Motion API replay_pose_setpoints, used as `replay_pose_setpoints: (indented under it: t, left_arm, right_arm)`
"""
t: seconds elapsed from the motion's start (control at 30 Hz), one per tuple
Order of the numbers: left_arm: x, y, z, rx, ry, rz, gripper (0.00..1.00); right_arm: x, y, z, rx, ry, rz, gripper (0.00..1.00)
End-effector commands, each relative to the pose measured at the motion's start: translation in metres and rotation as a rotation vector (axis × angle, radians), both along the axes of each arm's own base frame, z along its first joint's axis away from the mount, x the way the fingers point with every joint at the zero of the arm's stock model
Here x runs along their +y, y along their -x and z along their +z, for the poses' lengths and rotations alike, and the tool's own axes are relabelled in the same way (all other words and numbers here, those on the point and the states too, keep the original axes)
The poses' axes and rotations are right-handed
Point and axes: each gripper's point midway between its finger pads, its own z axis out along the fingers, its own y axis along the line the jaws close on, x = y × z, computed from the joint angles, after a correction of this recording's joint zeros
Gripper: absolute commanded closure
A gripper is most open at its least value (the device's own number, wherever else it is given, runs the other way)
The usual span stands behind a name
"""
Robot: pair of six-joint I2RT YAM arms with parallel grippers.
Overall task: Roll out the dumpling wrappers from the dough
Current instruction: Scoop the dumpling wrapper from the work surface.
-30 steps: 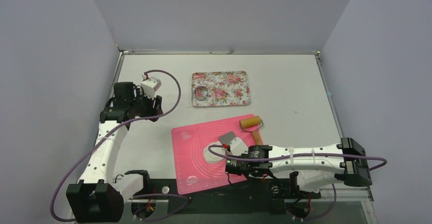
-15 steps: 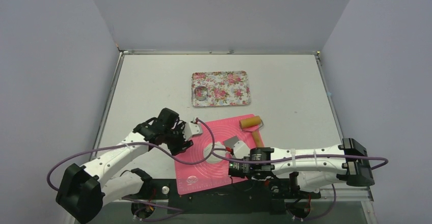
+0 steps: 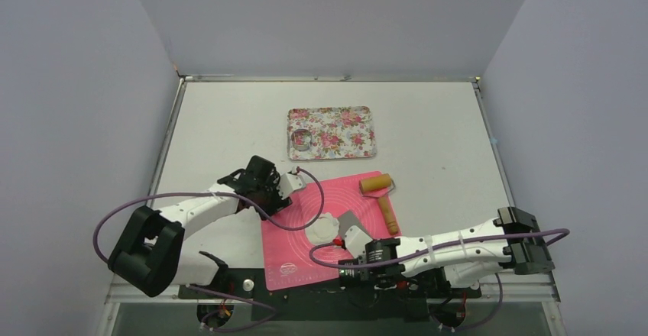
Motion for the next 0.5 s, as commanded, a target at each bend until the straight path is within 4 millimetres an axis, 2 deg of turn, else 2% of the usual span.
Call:
replay_pose_setpoints:
  t: [0.0,0.3,0.47]
  left_arm:
    - [0.012,-0.014,-0.015,-0.029,-0.065,0.022,0.52]
    - [0.015,-0.015,-0.015,-0.034,-0.074,0.026,0.52]
    - [0.014,-0.017,-0.011,-0.036,-0.067,0.032,0.52]
  right_arm:
    - [0.018,0.005,0.012,-0.042,-0.037,0.066,1.0]
    - [0.03,0.003,0.022,-0.079,-0.132,0.047,1.0]
    - [0.05,-0.005,0.021,-0.12,-0.14,0.078,1.0]
